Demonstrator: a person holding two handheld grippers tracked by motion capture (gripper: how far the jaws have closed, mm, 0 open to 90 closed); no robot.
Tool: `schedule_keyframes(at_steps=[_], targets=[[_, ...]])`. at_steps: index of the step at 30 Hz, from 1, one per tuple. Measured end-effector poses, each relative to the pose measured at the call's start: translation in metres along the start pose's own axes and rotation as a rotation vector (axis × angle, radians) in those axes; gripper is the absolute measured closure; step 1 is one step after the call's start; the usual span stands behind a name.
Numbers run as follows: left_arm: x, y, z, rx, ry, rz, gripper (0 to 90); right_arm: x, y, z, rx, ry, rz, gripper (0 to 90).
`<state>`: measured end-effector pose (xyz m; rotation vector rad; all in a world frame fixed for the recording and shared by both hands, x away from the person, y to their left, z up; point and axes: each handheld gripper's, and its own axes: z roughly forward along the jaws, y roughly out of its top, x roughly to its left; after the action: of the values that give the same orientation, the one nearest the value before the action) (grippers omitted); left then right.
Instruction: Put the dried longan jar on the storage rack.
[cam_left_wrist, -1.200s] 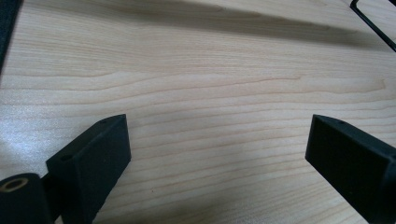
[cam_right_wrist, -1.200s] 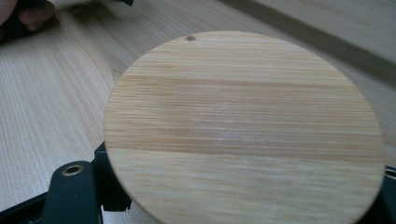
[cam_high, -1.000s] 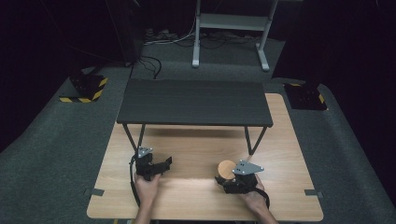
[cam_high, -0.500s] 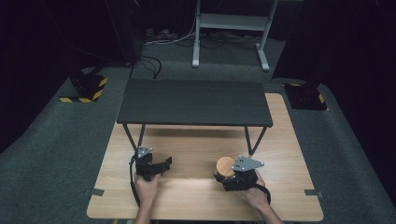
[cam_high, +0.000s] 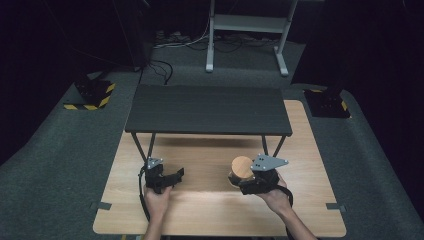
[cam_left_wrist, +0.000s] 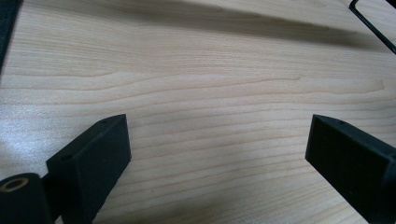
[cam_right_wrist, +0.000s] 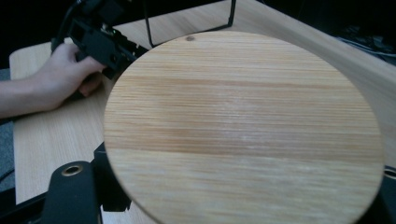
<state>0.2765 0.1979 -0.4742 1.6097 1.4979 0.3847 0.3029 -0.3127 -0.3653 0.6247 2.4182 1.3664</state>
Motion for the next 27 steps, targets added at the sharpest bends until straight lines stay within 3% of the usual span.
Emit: schedule_keyframes(at_steps=[16, 27], targets=[[0.0, 0.0, 0.0, 0.0, 0.001, 0.0, 6.7, -0.022, 0.054, -0.024, -0.036, 0.029, -0.04, 25.1], [0.0, 0.0, 0.0, 0.0, 0.0, 0.0, 6.8, -0.038, 0.097, -0.022, -0.06, 0.007, -0.048, 25.1]])
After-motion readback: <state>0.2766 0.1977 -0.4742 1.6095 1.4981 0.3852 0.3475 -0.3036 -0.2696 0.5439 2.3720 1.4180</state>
